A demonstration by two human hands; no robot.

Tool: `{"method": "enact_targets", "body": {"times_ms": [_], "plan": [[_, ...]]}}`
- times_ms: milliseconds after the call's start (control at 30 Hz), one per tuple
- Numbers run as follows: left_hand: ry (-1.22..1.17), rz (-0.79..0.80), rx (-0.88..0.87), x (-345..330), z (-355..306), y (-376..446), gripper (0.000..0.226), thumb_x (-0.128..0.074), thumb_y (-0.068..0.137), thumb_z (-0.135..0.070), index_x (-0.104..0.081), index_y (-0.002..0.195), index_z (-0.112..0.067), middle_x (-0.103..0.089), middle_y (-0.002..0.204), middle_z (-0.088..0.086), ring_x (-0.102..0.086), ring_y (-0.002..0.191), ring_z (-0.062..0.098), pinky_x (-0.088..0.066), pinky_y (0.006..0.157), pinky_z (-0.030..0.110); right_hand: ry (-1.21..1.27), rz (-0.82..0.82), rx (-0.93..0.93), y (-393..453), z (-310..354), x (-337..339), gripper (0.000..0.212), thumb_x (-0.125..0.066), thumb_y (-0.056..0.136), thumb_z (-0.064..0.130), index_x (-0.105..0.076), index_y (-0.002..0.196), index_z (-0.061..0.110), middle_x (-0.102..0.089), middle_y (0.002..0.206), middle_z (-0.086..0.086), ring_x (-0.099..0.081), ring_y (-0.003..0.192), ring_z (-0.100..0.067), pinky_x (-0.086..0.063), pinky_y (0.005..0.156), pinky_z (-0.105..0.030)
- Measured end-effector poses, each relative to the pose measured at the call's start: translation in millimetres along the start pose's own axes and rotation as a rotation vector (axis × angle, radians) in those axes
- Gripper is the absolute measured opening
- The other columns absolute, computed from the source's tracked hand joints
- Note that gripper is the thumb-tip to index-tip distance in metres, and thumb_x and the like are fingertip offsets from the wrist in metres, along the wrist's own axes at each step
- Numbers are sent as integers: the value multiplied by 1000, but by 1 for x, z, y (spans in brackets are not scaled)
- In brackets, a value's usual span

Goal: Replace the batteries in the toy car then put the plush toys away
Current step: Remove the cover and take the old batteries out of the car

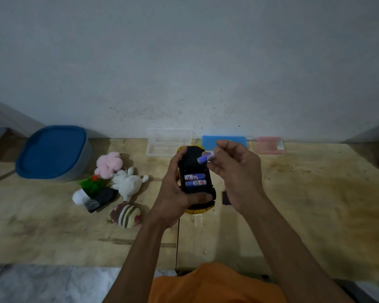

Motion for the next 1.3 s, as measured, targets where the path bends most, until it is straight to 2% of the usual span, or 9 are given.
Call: {"method": "enact_targets", "body": {"times_ms": [100, 167, 267, 433, 533, 667, 900, 1133, 1300], "plan": [[-4, -5, 14, 2, 1, -2, 116, -82, 62, 21, -35, 149, -40, -59, 135, -11, -66, 113, 32, -59, 85, 51, 118, 95, -200, 6, -3, -2, 14, -58, 94, 1, -68, 100, 8, -64, 79, -4, -62, 69, -14, -55, 63, -28], [-5, -3, 15, 2, 2, -3, 116, -82, 62, 21, -34, 149, -39, -58, 137, -4, -66, 114, 32, -59, 86, 51, -284, 150, -37, 8, -5, -1, 10, -61, 95, 14, -71, 95, 15, -65, 79, 7, -55, 64, -5, -48, 58, -21], [3, 14, 6, 0, 1, -3, 116, -80, 63, 23, -33, 151, -36, -57, 140, -1, -64, 119, 29, -58, 89, 51, -906, 330, 361, 3, -6, -11, 8, -68, 90, 24, -73, 96, 26, -67, 89, 12, -59, 78, 2, -46, 69, -14], [11, 40, -10, 2, -2, -3, 113, -77, 67, 24, -30, 153, -33, -52, 146, -8, -61, 125, 25, -58, 92, 45, -1321, 601, 511, -3, -12, -24, 26, -51, 98, 24, -66, 117, 34, -54, 110, 6, -57, 97, -15, -48, 78, -32], [-14, 54, 6, 4, -3, -3, 116, -79, 65, 24, -31, 152, -34, -54, 144, -7, -62, 122, 28, -58, 91, 47, -1382, 693, 547, 1, -6, -24, 33, -45, 100, 22, -62, 124, 37, -49, 115, 9, -55, 96, -14, -40, 70, -29], [-41, 95, 45, 6, -1, -3, 117, -81, 62, 23, -32, 152, -34, -53, 146, 0, -62, 123, 31, -57, 91, 49, -1486, 843, 549, 7, 0, -29, 31, -43, 101, 22, -58, 124, 35, -47, 123, 7, -55, 102, -15, -52, 79, -35], [-83, 115, 78, 4, 0, 0, 113, -77, 62, 28, -37, 150, -30, -57, 140, 5, -63, 121, 30, -58, 89, 45, -1540, 1037, 566, 16, 2, -37, 24, -44, 102, 21, -57, 120, 32, -47, 120, 7, -53, 99, -16, -52, 79, -33], [-106, 122, 91, 0, 2, 2, 113, -78, 59, 27, -38, 150, -27, -56, 137, 14, -64, 118, 32, -58, 86, 44, -1367, 1100, 563, 22, -1, -36, 12, -50, 96, 13, -56, 100, 23, -46, 103, 12, -51, 89, -12, -48, 76, -28], [-88, 148, 87, -1, 1, 2, 114, -76, 63, 28, -33, 151, -30, -62, 136, 10, -64, 120, 29, -57, 86, 37, -1185, 1014, 620, 26, 0, -30, 12, -67, 90, 28, -57, 93, 22, -59, 92, 11, -57, 79, -8, -51, 68, -26]]}}
Point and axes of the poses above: each hand's wrist, its own y-axis towards the middle knuckle, its own x-axis out of the back of the hand, z = x × y, the point moved 4 cm from there along y, towards the middle knuckle
